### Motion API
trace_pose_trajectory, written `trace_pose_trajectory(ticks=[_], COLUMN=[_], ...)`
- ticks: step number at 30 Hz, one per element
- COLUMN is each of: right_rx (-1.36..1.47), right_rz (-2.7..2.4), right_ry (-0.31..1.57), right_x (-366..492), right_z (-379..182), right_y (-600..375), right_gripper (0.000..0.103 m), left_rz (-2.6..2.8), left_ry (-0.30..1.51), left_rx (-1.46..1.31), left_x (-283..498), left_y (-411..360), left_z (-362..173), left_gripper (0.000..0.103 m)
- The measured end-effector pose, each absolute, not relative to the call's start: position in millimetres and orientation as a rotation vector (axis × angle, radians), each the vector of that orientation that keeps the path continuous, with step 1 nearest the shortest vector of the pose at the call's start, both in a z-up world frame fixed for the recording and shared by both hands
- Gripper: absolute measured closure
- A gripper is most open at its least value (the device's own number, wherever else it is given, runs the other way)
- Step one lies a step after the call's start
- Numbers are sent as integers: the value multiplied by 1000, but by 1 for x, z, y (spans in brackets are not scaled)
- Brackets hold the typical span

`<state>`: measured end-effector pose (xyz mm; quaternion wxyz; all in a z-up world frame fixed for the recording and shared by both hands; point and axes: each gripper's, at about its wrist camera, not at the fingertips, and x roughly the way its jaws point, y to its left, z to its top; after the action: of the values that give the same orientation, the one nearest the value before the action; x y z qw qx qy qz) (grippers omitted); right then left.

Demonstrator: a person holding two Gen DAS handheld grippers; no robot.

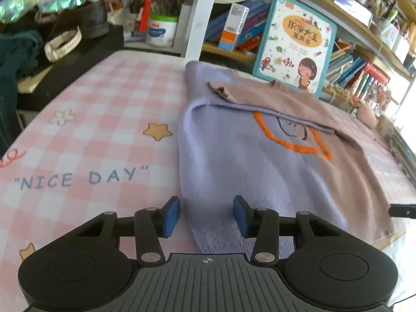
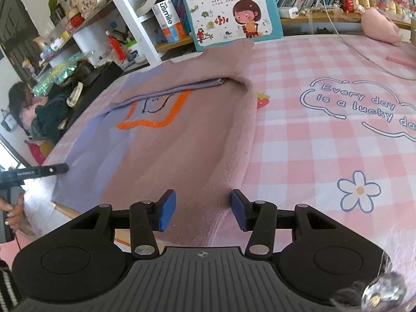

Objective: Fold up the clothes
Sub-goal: 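Grasp the lavender side edge with the left gripper while the right gripper grasps the pink side edge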

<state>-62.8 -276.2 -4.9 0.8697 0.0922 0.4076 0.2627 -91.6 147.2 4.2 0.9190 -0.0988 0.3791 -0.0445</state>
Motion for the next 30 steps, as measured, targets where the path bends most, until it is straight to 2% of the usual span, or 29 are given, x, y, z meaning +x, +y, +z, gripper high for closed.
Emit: trace_pose_trajectory(ticks=[1, 2, 3, 5, 11, 16, 18, 21, 29, 30], right_rx=[187, 181, 175, 169, 204, 196, 212, 253, 333, 331], right_rz=[547, 544, 541, 545, 605, 602, 591, 585, 619, 621], right_ry=[850, 847, 845, 843, 773, 817, 842, 865, 891, 891], right_x=[-63, -63, -63, -62, -62, -56, -54, -52, -46, -47], right_z=[-6, -7, -8, -8, 12, 6, 1, -6, -14, -14], right_y=[-276, -275, -274, -273, -272, -268, -270, -277, -279, -279], right_gripper=[61, 68, 80, 88, 89, 89, 85, 84, 83, 86], left_rz=[-93, -95, -98, -104, -184, -184, -191, -201, -226, -229], left_ry=[777, 775, 775, 761, 705, 777, 792, 814, 860, 855], left_rx=[-196, -189, -188, -210, -218, -287, -317, -361, -474, -476], left_x=[-91, -91, -89, -88, -93, -89, -90, -91, -92, -91], left_y=[146, 144, 143, 144, 132, 144, 147, 153, 167, 167], left_z=[4, 4, 4, 7, 26, 17, 14, 10, 0, -1], left_gripper=[62, 70, 85, 95, 95, 92, 88, 82, 83, 83])
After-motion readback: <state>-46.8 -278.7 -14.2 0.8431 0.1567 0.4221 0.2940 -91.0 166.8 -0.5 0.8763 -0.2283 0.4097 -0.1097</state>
